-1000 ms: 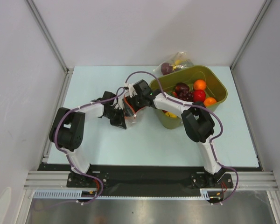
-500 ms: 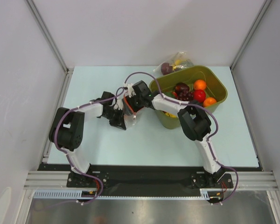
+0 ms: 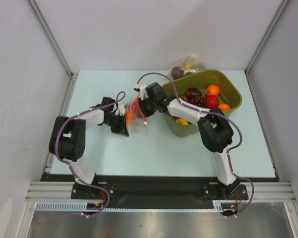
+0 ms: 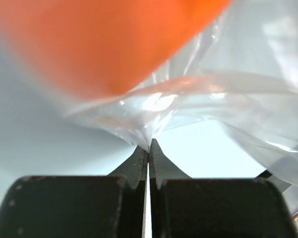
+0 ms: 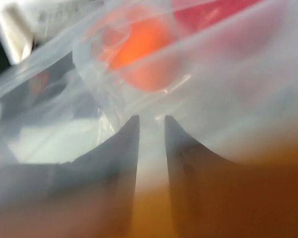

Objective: Open the zip-top bag and remove the fake food

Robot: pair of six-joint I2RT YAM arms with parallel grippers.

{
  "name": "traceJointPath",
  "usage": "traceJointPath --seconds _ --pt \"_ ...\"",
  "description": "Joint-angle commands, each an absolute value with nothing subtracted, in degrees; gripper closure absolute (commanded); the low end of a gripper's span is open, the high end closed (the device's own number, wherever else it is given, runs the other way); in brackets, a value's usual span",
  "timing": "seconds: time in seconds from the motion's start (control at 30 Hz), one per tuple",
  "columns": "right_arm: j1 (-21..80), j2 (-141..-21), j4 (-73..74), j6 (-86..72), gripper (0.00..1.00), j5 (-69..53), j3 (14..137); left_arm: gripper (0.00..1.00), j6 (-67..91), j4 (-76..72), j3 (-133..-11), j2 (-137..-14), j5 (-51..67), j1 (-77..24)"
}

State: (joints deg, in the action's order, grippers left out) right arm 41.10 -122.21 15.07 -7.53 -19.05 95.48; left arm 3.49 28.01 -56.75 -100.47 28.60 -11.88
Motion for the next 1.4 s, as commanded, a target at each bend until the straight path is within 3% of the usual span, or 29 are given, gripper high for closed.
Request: traceJointPath --seconds 0.0,0.33,0.6,0.63,0.73,0.77,0.8,1.03,1.37 --pt "39.99 -114.18 13.44 -8.44 0.68 -17.93 93.52 1.00 2.55 27.07 -55.99 -97.38 27.77 -8.53" --pt "39.73 -114.17 14.59 -8.35 0.62 -17.58 94.39 1.00 2.20 26.02 -55.02 -95.36 37.60 -7.29" --pt "39.11 -116.72 14.59 -8.79 0.53 -18.19 95.01 1.00 1.40 26.37 -53.79 -92.29 38.41 -9.14" --pt "39.11 -116.81 14.68 -8.79 0.53 -18.02 94.92 0.98 1.49 26.54 -53.62 -91.15 37.89 -9.05" --pt "39.02 -117.07 15.29 -8.88 0.52 -18.11 94.75 0.57 1.41 28.47 -54.49 -88.69 34.99 -9.05" --pt "39.02 -116.98 15.38 -8.70 0.53 -18.19 94.49 0.37 1.58 28.91 -54.84 -88.07 34.28 -9.05" --pt "39.02 -116.72 15.55 -8.70 0.53 -18.19 94.31 0.24 1.58 30.05 -55.19 -87.46 32.80 -8.97" --pt "38.58 -115.75 16.00 -8.44 0.52 -18.28 93.16 0.15 5.88 28.31 -56.60 -82.53 27.34 -4.58" --pt "38.32 -116.37 17.14 -7.38 0.51 -19.69 94.04 0.18 14.76 15.65 -61.26 -92.19 29.62 -3.34"
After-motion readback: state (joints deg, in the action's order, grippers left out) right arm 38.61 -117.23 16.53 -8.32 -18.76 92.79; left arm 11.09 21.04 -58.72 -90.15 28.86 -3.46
